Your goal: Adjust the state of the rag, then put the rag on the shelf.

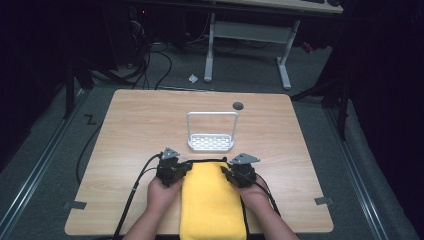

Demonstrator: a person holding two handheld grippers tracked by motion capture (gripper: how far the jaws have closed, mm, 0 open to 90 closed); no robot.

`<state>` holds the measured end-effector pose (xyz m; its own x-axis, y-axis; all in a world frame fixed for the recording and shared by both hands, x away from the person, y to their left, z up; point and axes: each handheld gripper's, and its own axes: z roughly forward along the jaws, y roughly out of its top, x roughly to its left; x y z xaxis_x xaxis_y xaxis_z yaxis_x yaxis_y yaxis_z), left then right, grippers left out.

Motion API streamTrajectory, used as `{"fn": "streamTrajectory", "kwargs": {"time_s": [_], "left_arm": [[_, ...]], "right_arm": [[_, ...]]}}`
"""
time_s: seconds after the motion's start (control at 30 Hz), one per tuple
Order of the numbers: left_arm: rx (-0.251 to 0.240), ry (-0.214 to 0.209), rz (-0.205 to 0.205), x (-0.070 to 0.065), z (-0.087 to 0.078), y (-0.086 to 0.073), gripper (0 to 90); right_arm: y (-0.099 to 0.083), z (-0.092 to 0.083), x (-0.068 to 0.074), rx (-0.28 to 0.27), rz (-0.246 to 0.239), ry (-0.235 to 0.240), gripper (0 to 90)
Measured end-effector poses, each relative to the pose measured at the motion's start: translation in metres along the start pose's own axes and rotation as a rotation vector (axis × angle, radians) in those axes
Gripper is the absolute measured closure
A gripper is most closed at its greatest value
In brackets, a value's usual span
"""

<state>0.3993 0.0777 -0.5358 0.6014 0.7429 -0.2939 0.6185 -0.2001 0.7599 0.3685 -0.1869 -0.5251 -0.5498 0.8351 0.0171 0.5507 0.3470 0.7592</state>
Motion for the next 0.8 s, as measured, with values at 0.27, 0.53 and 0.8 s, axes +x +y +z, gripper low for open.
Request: {"fn": "streamTrajectory", "kwargs": {"time_s": [0.27, 0.53, 0.8], "left_arm": [[-0.040, -0.010, 0.013, -0.004, -0.009, 0.002, 81.5], [-0.141, -0.034, -0.005, -0.011, -0.028, 0.011, 81.6], [-0.200, -0.031, 0.035, -0.017, -0.044, 0.027, 81.7]], "right_arm": [[0.003, -0.011, 0.001, -0.068, -0.015, 0.011, 77.1], [0.014, -0.023, 0.001, -0.117, 0.000, 0.010, 77.0], [0.027, -0.040, 0.003, -0.197, -0.008, -0.001, 76.9]]}}
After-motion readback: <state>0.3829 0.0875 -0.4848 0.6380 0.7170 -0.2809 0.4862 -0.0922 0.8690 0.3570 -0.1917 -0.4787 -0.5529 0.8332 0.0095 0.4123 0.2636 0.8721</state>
